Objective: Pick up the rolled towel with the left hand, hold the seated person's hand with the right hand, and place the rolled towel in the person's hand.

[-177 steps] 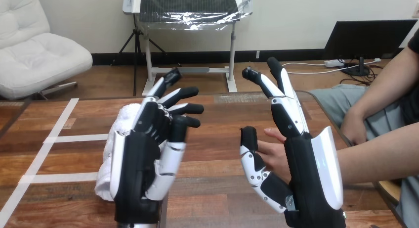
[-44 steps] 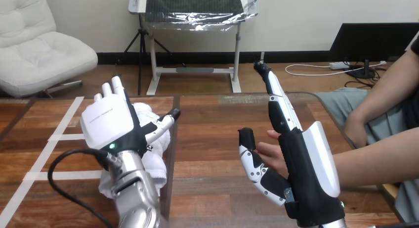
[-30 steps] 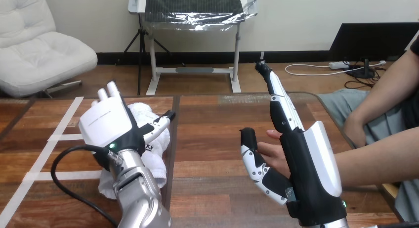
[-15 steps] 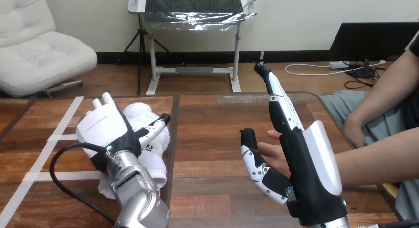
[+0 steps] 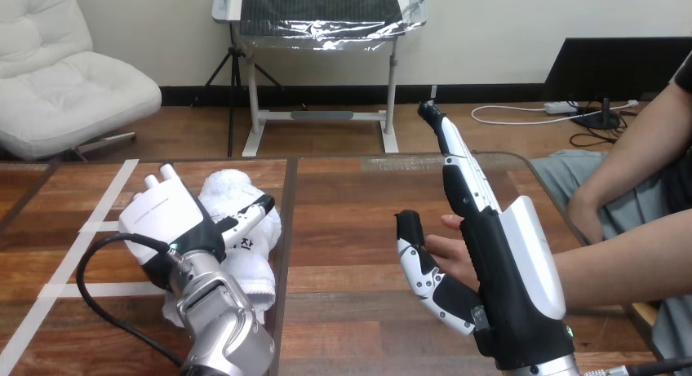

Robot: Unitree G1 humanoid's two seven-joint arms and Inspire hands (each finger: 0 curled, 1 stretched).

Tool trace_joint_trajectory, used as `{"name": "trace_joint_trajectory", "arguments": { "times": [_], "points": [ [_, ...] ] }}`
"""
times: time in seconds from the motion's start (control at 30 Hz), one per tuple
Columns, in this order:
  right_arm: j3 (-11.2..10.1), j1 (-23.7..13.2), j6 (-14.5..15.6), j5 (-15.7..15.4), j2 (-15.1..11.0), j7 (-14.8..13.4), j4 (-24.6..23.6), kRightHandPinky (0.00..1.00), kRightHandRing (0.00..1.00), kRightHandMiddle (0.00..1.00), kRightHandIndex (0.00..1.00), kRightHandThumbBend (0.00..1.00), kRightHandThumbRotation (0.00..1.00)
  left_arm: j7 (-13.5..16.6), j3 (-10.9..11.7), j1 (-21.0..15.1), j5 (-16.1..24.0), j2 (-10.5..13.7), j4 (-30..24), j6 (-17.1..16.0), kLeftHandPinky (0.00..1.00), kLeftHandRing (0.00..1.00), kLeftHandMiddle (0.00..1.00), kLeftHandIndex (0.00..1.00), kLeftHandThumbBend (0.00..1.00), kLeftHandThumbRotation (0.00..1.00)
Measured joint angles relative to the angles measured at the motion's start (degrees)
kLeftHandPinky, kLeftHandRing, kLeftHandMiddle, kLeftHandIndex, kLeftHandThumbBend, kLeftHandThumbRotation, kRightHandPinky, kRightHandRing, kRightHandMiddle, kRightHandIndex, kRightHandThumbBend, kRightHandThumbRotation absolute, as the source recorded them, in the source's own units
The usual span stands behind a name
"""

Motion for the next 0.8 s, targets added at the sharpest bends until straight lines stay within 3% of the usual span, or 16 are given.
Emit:
{"name": "trace_joint_trajectory", "arguments": {
  "times": [0.8],
  "points": [
    [-0.25,0.19,1.49,0.01,-1.37,1.76,-0.88,1.00,1.00,1.00,1.00,0.00,0.00,-1.97,-1.59,-2.76,-3.92,0.64,6.56,-0.25,0.74,0.84,0.90,0.93,0.98,0.89]
  ]
}}
